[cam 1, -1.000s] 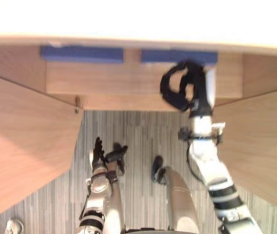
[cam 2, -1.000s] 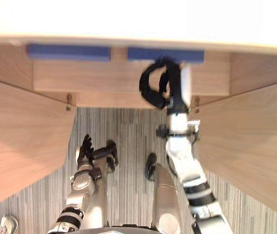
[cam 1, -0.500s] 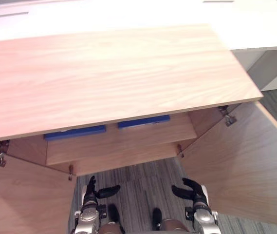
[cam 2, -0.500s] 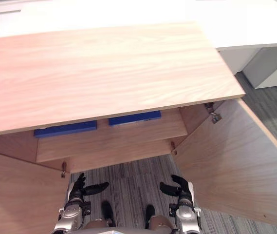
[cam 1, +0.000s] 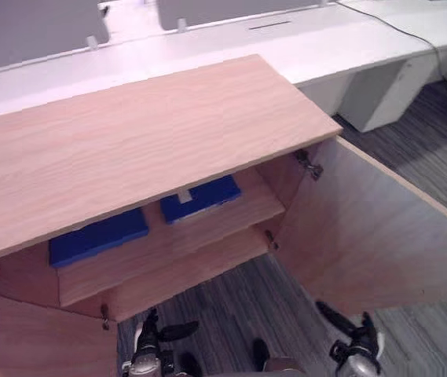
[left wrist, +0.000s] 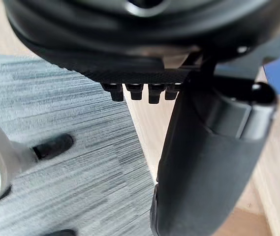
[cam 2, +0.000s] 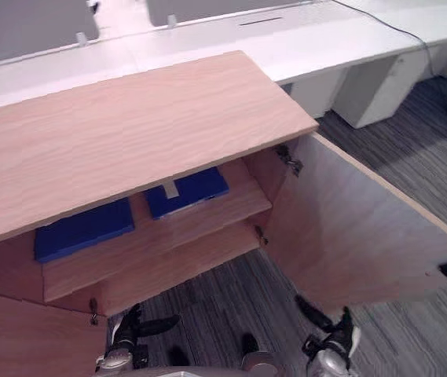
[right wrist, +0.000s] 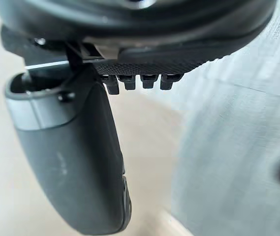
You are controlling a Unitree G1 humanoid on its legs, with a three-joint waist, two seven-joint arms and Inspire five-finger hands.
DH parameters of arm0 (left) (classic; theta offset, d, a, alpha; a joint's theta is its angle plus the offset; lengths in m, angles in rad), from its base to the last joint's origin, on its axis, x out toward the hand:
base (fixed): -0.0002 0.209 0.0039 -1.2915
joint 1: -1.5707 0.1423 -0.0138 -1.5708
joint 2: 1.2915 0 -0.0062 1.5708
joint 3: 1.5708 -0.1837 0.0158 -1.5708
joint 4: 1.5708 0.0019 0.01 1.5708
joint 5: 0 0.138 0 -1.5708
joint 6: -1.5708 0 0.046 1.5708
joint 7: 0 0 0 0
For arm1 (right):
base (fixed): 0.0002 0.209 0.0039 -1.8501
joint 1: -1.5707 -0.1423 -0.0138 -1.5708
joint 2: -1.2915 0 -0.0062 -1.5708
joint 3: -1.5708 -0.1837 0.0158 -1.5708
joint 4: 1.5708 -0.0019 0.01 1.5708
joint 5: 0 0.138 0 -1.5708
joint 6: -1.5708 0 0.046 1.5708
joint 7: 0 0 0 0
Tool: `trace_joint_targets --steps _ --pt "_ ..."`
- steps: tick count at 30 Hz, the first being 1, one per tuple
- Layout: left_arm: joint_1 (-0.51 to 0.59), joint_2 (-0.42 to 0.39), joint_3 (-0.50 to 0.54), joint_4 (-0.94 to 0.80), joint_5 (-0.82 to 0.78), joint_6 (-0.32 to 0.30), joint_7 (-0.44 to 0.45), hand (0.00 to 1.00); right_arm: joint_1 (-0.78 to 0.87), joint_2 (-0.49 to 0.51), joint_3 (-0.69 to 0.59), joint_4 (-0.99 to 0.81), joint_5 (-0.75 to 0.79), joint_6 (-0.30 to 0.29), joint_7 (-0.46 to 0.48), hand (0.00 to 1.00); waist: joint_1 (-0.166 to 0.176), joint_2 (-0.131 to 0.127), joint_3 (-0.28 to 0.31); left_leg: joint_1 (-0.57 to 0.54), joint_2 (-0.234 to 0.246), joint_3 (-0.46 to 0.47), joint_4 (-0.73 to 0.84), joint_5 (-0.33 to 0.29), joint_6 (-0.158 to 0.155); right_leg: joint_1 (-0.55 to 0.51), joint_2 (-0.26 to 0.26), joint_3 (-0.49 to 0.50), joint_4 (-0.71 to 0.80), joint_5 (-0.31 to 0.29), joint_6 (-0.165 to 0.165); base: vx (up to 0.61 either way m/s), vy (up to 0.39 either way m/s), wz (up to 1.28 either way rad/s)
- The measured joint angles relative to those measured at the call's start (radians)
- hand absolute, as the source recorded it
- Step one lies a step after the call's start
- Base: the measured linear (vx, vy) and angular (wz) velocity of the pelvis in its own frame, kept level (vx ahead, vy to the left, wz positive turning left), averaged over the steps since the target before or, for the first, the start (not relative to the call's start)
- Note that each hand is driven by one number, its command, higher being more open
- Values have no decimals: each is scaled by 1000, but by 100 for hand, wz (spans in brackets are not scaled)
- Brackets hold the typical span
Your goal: Walk over to the cabinet, pick up the folder, carry it to the office cabinet, place the folder inside the office cabinet, then close the office cabinet door
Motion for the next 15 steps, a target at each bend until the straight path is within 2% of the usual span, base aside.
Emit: trace_joint_targets --steps 4,6,10,13,15 --pt "19 -12 0 12 1 0 -19 100 -42 -41 -54 -78 17 -19 -27 100 -7 7 4 18 -12 90 3 -22 1 -23 2 87 -10 28 0 -16 35 -72" --pt "23 -18 0 12 2 -1 -32 100 -93 -94 -60 -78 49 -24 -26 100 -9 22 13 18 -21 131 5 -32 5 -44 1 131 -12 40 9 15 18 -61" --pt "29 -39 27 5 2 -16 -36 100 -226 -199 -39 -76 51 -25 -5 100 -28 68 32 3 -41 203 5 -52 13 -85 -5 215 -31 74 42 39 -8 -56" --pt "27 -56 30 -16 1 -29 -44 100 -326 -279 -12 -66 54 -27 0 100 -33 108 50 -10 -50 206 5 -58 27 -109 -8 261 -49 96 62 77 -90 -42" --pt "24 -65 28 -34 1 -42 -53 100 -366 -327 26 -45 72 -33 5 100 -33 124 63 -15 -51 205 5 -64 28 -122 -6 279 -49 104 75 58 -140 -31"
